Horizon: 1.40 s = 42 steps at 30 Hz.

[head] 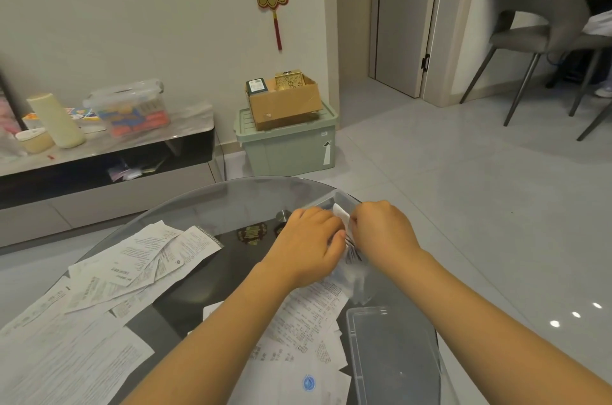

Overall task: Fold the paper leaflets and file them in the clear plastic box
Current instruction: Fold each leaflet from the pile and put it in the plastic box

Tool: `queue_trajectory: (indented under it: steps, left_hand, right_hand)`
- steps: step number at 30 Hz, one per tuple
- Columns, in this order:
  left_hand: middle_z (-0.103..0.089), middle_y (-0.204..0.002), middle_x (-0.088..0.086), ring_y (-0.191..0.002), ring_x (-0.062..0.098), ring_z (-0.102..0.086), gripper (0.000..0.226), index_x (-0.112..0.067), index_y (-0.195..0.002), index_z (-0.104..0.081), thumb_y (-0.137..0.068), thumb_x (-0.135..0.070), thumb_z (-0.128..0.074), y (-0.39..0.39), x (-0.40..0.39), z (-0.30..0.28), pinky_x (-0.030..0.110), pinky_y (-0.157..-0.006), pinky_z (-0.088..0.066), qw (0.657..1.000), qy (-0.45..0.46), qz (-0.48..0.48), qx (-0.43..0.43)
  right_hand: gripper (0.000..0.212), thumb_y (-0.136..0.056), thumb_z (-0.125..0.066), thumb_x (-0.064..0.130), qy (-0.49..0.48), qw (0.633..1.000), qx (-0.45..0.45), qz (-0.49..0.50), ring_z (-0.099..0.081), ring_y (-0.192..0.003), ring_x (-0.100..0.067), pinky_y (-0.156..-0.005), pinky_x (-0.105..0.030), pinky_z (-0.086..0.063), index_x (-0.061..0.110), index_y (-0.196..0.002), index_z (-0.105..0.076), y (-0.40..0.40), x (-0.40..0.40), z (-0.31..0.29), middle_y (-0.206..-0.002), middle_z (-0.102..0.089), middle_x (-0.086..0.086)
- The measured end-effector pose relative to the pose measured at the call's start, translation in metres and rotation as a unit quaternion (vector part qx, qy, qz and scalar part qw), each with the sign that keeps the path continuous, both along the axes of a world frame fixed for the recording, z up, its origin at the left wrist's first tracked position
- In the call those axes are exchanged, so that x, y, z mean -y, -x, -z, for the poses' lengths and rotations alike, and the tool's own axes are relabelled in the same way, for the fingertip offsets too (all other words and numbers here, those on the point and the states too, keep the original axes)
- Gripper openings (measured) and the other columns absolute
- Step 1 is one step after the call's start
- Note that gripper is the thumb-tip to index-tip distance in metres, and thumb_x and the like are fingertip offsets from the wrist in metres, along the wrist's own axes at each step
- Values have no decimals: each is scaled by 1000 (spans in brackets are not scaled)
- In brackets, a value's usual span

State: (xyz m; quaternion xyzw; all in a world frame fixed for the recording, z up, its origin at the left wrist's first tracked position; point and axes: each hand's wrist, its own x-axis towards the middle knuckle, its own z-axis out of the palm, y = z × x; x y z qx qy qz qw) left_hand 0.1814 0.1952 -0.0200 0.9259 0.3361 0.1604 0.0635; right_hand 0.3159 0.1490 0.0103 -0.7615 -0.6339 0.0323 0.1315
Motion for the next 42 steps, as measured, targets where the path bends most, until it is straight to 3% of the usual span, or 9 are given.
queue_trajectory:
  steps: [6,9,12,15,17,22,33,36,42]
  left_hand:
    - [-48,-138,-9,-126,6,-39,64,-24,-124,-56,-85,-45,-10,3,0,2,24,-107,-17,1000,11,11,5]
    - [-49,-137,-12,-123,7,-40,59,-26,-127,-52,-85,-42,-14,0,-1,-4,24,-102,-18,999,29,13,-14]
    - [-51,-133,-11,-118,8,-40,53,-27,-127,-49,-86,-37,-17,-3,-3,-9,27,-97,-21,998,43,7,-44]
    - [-51,-133,-10,-118,9,-38,55,-27,-128,-48,-85,-37,-15,-6,-4,-12,29,-98,-20,996,54,-3,-64]
    - [-52,-132,-10,-120,9,-38,56,-26,-128,-49,-85,-37,-15,-9,-3,-12,28,-97,-19,996,61,-10,-61]
    - [-47,-141,-5,-132,11,-36,45,-22,-132,-49,-98,-37,-24,-8,11,-17,29,-107,-18,998,48,-34,-4]
    - [-58,-126,-7,-115,10,-49,33,-26,-129,-52,-99,-29,-39,49,85,-36,35,-108,-31,983,65,-156,67]
    - [-51,-137,-8,-127,13,-44,34,-29,-132,-50,-99,-32,-41,71,111,-26,41,-112,-31,967,122,-216,65]
    - [-52,-134,-11,-123,10,-47,31,-30,-126,-55,-96,-33,-47,112,141,-8,33,-107,-36,959,163,-231,4]
  right_hand:
    - [18,-86,-43,-5,76,996,-8,-41,-40,-60,-20,-43,-19,-22,5,-83,-58,2,-5,-2,-63,-30,1]
    - [31,-86,-43,-5,86,996,-24,-28,-31,-51,-12,-43,-19,-22,11,-61,-37,0,-5,-7,-62,-31,1]
    - [28,-82,-44,-5,51,997,-56,5,-32,-50,-17,-41,-23,-23,11,-60,-37,-4,-2,-14,-58,-36,-1]
    - [15,-83,-45,0,-31,997,-63,30,-48,-62,-27,-48,-26,-36,5,-75,-56,-7,4,-20,-67,-52,-6]
    - [23,-86,-45,5,-79,994,-68,43,-60,-85,-32,-68,-34,-50,4,-95,-66,-13,8,-19,-92,-66,-11]
    - [34,-91,-44,12,-120,986,-104,45,-61,-103,-24,-81,-29,-47,17,-118,-65,-22,19,-23,-115,-67,-2]
    - [30,-94,-45,20,-145,976,-111,-122,-62,-94,-15,-80,-29,-49,25,-115,-66,34,55,-27,-108,-69,4]
    - [32,-95,-43,20,-121,975,-82,-168,-58,-108,-14,-89,-28,-45,26,-118,-64,55,73,-20,-116,-67,6]
    - [31,-95,-42,26,-35,968,-16,-248,-60,-98,-11,-84,-28,-50,30,-118,-63,79,89,3,-116,-65,10]
